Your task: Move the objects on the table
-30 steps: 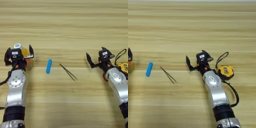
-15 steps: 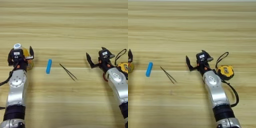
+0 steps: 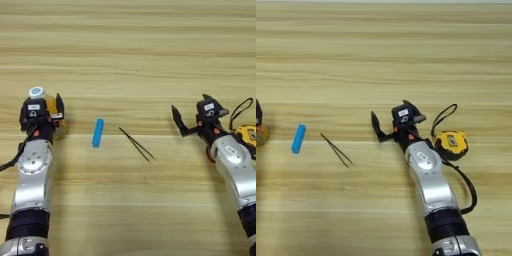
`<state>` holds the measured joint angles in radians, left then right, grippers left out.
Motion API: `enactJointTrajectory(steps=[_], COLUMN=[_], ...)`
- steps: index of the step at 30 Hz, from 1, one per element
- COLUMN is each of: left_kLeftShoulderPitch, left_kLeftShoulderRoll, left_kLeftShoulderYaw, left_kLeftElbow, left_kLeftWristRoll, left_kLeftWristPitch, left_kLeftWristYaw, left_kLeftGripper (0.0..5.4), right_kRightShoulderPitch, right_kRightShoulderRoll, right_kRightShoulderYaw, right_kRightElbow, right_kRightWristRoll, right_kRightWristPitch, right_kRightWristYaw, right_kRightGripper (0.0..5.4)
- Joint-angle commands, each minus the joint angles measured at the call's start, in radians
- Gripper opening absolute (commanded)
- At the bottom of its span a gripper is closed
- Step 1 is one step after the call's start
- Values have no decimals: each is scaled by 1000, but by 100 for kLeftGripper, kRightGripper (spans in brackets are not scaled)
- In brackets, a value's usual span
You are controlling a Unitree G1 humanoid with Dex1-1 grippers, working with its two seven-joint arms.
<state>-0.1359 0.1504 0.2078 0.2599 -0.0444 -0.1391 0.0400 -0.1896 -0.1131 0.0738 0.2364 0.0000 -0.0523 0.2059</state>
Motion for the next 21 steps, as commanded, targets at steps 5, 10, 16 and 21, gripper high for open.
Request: enactJointTrajectory(steps=[5, 10, 16, 21], left_kLeftShoulderPitch=[-4, 2, 18, 30], left_kLeftShoulderRoll=[-2, -25, -32, -32], left_kLeftShoulderYaw=[-13, -36, -58, -86], left_kLeftElbow=[-36, -119, -199, -267], left_kLeftWristRoll=[-14, -32, -27, -22], left_kLeftWristPitch=[-46, -89, -79, -69], left_kLeftWristYaw=[-33, -72, -80, -94], left_kLeftGripper=[347, 347, 347, 347], right_kRightShoulderPitch=[2, 44, 91, 118], right_kRightShoulderRoll=[2, 4, 0, -5], right_kRightShoulderYaw=[35, 103, 173, 226], right_kRightElbow=[-22, -96, -176, -218], right_kRightWristRoll=[-4, 2, 11, 5], right_kRightWristPitch=[-4, -36, -67, -88], right_kRightWristYaw=[43, 118, 201, 249], right_kRightGripper=[540, 540, 540, 540])
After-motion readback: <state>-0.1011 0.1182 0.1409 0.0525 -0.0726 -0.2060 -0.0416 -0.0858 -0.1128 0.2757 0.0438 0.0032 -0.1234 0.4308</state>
